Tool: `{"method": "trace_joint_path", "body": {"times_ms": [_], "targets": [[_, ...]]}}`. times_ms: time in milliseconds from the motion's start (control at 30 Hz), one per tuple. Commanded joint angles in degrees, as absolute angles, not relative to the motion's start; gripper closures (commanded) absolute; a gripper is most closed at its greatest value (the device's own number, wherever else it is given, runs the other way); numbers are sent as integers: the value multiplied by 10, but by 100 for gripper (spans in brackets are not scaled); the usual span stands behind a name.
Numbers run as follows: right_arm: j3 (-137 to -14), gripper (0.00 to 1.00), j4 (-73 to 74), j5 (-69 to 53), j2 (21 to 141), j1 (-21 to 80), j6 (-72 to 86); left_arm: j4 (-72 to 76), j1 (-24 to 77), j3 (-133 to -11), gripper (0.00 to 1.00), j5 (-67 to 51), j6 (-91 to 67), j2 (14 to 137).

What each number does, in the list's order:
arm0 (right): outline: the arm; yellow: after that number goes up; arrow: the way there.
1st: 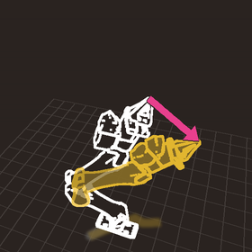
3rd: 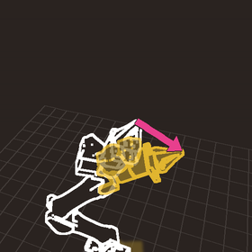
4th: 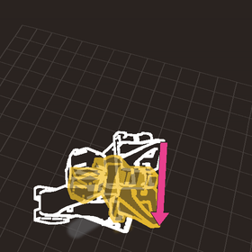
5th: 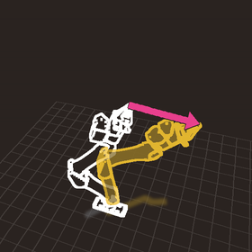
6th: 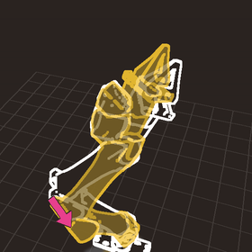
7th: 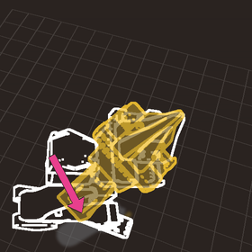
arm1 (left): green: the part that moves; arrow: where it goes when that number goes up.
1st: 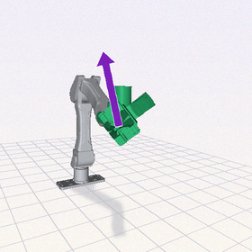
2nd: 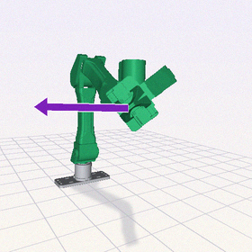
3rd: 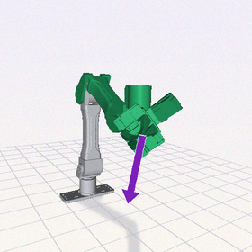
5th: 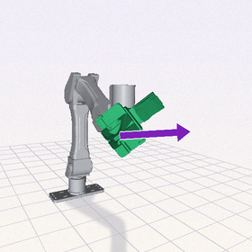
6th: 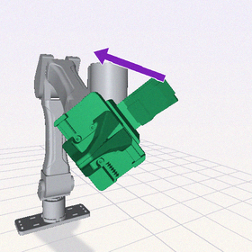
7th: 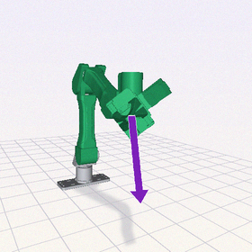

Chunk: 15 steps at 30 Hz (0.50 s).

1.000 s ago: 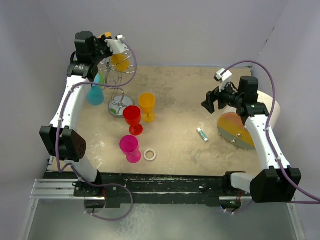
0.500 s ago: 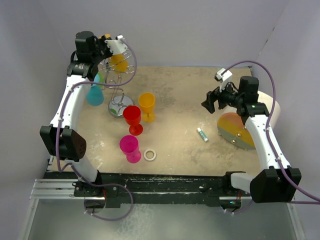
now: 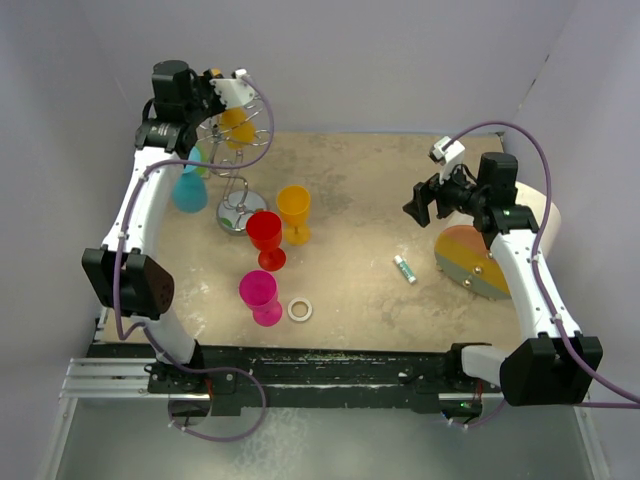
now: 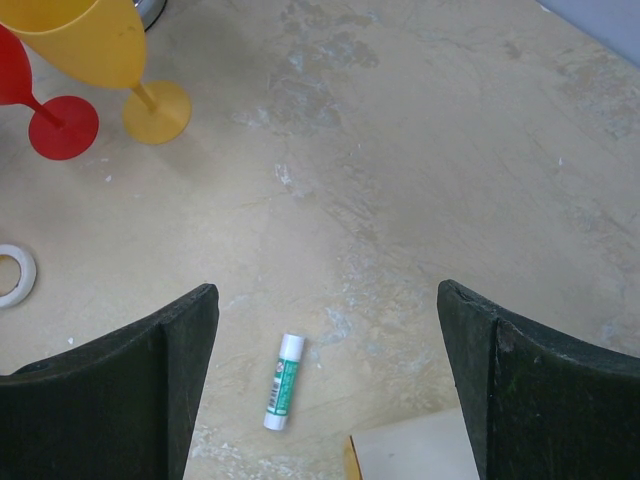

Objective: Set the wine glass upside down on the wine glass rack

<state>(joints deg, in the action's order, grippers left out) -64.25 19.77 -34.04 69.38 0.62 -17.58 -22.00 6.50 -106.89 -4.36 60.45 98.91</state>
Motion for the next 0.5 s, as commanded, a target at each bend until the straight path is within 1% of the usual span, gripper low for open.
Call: {"method": "trace_joint_path", "body": {"times_ms": [0, 467], "targets": [[-641, 7, 179, -350, 688, 1, -184, -206, 60, -1100, 100, -18, 592, 998], [-641, 7, 179, -349, 690, 1, -186, -225, 59, -1100, 100, -10, 590, 992]]}}
